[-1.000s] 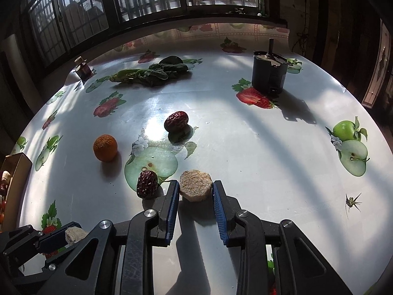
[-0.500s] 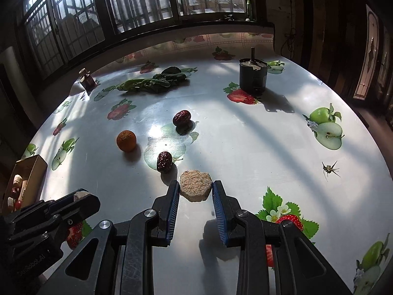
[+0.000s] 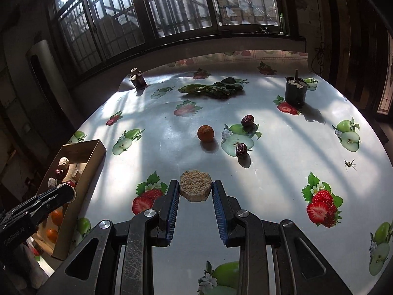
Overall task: Organize fruits
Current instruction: 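Carry cube and cake into the cardboard box and open both tools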
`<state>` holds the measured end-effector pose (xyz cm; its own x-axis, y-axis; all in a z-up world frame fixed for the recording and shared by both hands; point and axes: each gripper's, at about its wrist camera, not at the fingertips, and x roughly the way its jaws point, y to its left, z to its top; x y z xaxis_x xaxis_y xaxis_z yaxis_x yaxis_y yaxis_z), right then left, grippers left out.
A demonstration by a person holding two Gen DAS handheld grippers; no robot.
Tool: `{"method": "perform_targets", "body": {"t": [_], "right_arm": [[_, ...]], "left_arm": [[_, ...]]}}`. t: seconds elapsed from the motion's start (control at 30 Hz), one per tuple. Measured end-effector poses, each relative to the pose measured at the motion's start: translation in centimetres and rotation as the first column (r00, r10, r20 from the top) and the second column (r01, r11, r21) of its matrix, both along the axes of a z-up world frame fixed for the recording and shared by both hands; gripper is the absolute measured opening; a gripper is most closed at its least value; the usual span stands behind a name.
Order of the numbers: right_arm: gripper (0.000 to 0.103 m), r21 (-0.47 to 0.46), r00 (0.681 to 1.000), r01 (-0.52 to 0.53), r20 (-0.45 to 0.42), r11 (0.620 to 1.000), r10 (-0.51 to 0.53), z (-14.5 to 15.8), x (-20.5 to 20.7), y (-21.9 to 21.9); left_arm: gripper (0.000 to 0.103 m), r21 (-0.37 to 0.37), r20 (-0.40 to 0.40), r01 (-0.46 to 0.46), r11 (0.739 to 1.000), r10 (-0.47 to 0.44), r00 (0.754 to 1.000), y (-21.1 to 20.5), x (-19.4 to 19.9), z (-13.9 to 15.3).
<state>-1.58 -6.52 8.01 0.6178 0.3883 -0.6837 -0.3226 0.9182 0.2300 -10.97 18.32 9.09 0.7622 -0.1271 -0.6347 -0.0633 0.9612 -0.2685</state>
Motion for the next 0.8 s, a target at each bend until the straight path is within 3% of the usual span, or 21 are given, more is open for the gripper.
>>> {"method": "perform_targets", "body": {"t": [0.17, 0.33, 0.8], "right_arm": [[0.03, -0.001, 0.993, -0.116, -0.003, 0.993, 0.116, 0.2, -1.3, 5.7], [0.03, 0.011, 0.968, -0.251, -0.018, 0.968, 0.251, 0.3, -2.4, 11.9], [0.03, 0.02, 0.848, -0.516, -0.128, 0.856, 0.514, -1.7, -0.7, 28.3]], "left_arm": [[0.024, 0.059, -0.038, -0.156, 0.986, 0.158, 0.987, 6.7, -1.9, -0.6], [0.024, 0.093, -0.1, -0.251, 0.963, 0.26, 0.96, 12.0, -2.5, -1.7], [0.024, 0.0, -0.175, -0.261, 0.965, 0.257, 0.95, 13.7, -5.1, -5.0]]}}
